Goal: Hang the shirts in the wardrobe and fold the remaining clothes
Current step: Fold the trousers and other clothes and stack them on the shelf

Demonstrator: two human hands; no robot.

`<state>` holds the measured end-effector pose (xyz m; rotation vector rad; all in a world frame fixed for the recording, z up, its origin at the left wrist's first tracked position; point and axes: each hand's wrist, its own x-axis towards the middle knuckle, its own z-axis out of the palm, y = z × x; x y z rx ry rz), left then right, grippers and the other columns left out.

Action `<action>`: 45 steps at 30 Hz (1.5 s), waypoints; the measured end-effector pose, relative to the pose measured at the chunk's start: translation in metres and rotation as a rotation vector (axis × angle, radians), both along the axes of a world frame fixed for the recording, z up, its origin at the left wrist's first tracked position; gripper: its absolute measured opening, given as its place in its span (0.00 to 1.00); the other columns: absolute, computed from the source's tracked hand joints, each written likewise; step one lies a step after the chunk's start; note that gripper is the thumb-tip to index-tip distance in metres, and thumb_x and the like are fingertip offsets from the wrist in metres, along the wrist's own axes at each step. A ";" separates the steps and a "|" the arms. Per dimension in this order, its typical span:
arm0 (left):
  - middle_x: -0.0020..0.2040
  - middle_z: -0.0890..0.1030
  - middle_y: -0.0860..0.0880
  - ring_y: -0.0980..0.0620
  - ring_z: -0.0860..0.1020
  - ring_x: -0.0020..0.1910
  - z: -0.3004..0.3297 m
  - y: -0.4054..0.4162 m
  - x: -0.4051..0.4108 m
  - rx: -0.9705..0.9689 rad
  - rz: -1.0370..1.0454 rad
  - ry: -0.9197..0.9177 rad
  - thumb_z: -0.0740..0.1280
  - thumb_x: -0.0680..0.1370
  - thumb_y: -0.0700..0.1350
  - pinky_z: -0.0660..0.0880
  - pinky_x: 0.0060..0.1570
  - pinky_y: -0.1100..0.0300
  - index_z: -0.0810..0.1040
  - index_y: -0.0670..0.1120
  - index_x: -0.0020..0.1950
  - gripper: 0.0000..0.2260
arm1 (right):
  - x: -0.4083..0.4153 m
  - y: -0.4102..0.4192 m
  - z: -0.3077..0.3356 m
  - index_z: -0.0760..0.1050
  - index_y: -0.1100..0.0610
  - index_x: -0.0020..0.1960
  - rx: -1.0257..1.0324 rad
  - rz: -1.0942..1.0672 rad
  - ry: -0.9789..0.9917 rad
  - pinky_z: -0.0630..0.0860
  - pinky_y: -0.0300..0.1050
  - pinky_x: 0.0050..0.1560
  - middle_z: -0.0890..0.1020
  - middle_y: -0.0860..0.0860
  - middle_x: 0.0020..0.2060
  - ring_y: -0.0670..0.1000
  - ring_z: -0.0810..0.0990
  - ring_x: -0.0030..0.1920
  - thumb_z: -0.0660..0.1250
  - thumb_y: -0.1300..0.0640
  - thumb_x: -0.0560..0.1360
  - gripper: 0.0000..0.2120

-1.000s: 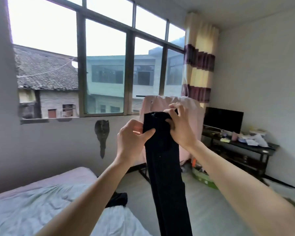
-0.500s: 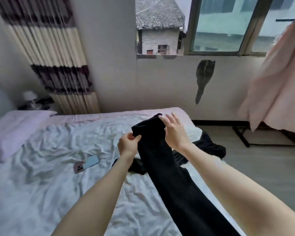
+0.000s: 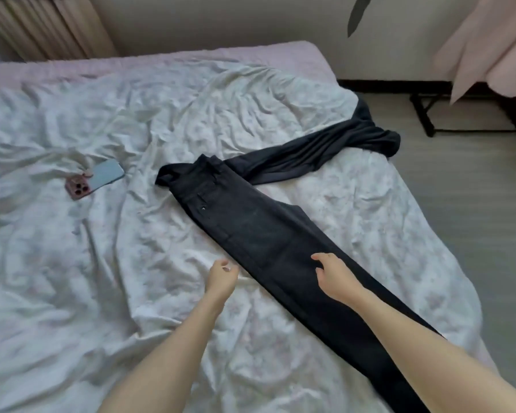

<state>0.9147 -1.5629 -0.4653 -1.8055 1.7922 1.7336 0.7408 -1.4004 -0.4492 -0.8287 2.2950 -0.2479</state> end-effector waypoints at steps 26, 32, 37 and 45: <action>0.71 0.65 0.46 0.44 0.68 0.66 -0.043 0.261 -0.093 0.212 0.368 -0.121 0.55 0.81 0.43 0.66 0.65 0.50 0.54 0.44 0.74 0.22 | -0.061 0.290 -0.075 0.71 0.55 0.61 -0.023 -0.436 0.176 0.65 0.53 0.61 0.77 0.49 0.56 0.52 0.72 0.60 0.61 0.51 0.77 0.15; 0.55 0.68 0.48 0.49 0.68 0.51 -0.032 0.334 -0.104 0.288 0.159 -0.205 0.55 0.81 0.41 0.64 0.51 0.57 0.63 0.42 0.60 0.09 | -0.052 0.349 -0.085 0.68 0.55 0.61 0.033 -0.597 -0.004 0.70 0.49 0.56 0.75 0.49 0.57 0.54 0.73 0.58 0.61 0.56 0.76 0.14; 0.51 0.72 0.48 0.49 0.70 0.48 -0.044 0.331 -0.099 0.114 -0.209 -0.232 0.60 0.80 0.44 0.66 0.47 0.58 0.65 0.42 0.53 0.07 | -0.056 0.379 -0.102 0.64 0.58 0.64 0.186 -0.573 -0.149 0.71 0.52 0.56 0.74 0.53 0.60 0.57 0.73 0.60 0.60 0.53 0.77 0.18; 0.52 0.76 0.42 0.42 0.80 0.46 -0.047 0.335 -0.102 0.379 0.132 -0.169 0.58 0.81 0.42 0.79 0.38 0.51 0.67 0.37 0.56 0.08 | -0.066 0.409 -0.088 0.68 0.56 0.49 0.320 -0.352 0.248 0.65 0.47 0.36 0.82 0.55 0.45 0.61 0.79 0.45 0.52 0.43 0.80 0.17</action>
